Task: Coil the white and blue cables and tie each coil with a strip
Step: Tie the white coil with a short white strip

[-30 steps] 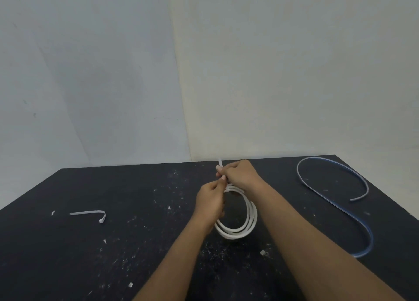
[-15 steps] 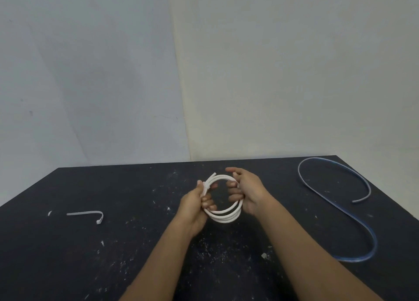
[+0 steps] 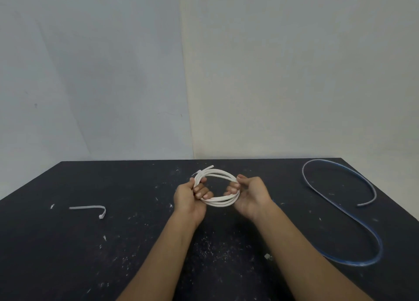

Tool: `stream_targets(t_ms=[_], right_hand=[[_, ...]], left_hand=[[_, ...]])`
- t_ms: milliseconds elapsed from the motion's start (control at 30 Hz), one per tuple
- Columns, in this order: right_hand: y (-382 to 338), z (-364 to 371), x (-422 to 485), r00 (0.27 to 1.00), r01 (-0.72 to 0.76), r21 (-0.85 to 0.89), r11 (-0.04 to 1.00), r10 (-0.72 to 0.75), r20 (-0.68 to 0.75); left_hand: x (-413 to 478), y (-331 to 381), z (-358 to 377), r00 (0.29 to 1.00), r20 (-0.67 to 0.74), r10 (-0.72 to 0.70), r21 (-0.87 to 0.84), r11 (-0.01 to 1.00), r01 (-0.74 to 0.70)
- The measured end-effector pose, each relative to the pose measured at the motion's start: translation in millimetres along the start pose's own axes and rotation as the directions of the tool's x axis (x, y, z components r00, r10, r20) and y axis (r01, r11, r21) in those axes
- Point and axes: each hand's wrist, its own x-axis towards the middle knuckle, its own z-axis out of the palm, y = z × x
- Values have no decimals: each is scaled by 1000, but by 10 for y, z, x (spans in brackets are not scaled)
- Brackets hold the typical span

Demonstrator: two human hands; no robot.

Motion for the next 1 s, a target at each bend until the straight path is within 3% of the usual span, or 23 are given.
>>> stream_targets(t_ms=[100,200,300,367,433,567,633,700,867,933,1000], right_hand=[[-22,72,15,998,59,20,998,-59,9],[1,146,20,991,126,-239,963,-111,73],[54,186,51,979,204,-599,774,-174,109],[123,212,96,966,238,-713,659,-238,102],[190,249,142,948,267,-756,598,-305,93],[278,324,273,928,305,-705,641,-368,67],[333,352,338,922,326,-736,593,-370,111],[396,392,391,919,343,-802,489,-351,179],[520,500,554,871,362,-932,22,-364,330],[588,535,627,874,324,-940,-106,-348,340],[662,564,701,883,264,-924,-275,-317,347]], left_hand=[[45,40,42,1000,6,6,7,1000,-6],[89,92,23,996,-50,71,125,990,-64],[125,148,-54,984,-114,138,336,937,-92],[146,176,-94,973,-141,185,437,893,-106],[170,219,-137,958,-154,242,507,852,-133],[235,375,-219,928,-127,349,554,801,-225],[281,431,-245,916,-119,382,591,769,-244],[332,476,-292,908,-119,401,618,746,-249],[439,497,-436,892,-99,442,746,626,-227],[486,531,-508,887,-73,456,861,477,-174],[550,598,-591,876,-42,481,962,255,-95]])
